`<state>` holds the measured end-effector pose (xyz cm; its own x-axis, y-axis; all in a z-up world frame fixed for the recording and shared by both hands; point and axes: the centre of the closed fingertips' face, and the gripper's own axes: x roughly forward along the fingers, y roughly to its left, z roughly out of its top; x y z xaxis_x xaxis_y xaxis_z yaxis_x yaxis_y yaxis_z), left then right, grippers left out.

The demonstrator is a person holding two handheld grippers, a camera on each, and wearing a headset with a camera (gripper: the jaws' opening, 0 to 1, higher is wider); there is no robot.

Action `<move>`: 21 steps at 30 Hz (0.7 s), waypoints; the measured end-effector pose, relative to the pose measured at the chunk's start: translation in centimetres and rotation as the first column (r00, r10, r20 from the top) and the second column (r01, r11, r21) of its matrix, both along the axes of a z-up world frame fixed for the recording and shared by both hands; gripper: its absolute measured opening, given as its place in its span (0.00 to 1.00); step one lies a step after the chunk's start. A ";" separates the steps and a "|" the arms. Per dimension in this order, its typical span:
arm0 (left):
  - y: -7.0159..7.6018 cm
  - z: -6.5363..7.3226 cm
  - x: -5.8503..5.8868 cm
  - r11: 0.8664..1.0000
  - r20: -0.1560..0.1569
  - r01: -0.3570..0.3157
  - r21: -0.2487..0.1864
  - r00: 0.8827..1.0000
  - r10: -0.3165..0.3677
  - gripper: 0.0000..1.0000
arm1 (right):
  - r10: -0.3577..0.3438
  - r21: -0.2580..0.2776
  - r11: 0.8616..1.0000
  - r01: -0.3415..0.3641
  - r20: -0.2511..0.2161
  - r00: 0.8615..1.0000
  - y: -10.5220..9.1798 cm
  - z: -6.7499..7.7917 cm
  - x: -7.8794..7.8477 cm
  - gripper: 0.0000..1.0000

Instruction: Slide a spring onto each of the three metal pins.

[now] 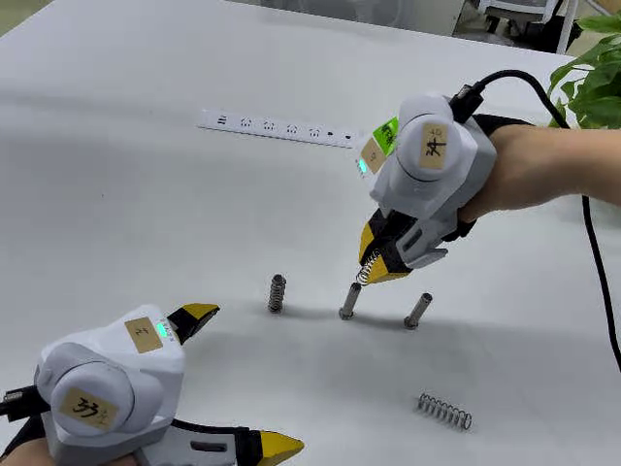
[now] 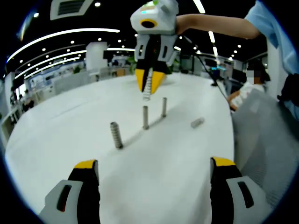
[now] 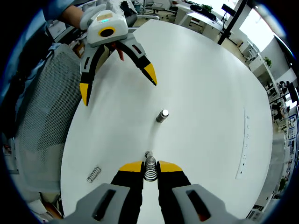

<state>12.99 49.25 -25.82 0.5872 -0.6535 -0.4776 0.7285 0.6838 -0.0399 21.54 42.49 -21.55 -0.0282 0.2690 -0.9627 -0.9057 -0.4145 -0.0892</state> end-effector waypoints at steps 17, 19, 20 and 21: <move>0.0 -0.6 -0.5 1.000 -0.019 -0.007 -0.009 1.000 0.007 1.00 | 0.041 -0.070 0.997 -0.041 -0.001 0.999 -0.4 -1.1 0.3 0.12; 0.0 -0.7 -0.6 1.000 -0.021 -0.007 -0.011 1.000 0.007 1.00 | 0.043 -0.072 0.997 -0.043 -0.003 0.999 -0.4 -1.2 0.2 0.12; 0.0 -0.7 -0.6 1.000 -0.022 -0.007 -0.012 1.000 0.007 1.00 | 0.044 -0.071 0.996 -0.044 -0.002 0.999 -0.4 -1.2 0.2 0.12; 0.0 -0.8 -0.7 1.000 -0.022 -0.006 -0.012 1.000 0.006 1.00 | 0.045 -0.072 0.996 -0.045 -0.003 0.999 -0.4 -1.2 0.1 0.12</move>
<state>12.33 49.20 -26.59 0.5806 -0.6557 -0.4827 0.7231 0.6877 -0.0644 21.65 42.11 -22.73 -0.0401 0.1978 -0.9794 -0.8861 -0.4601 -0.0566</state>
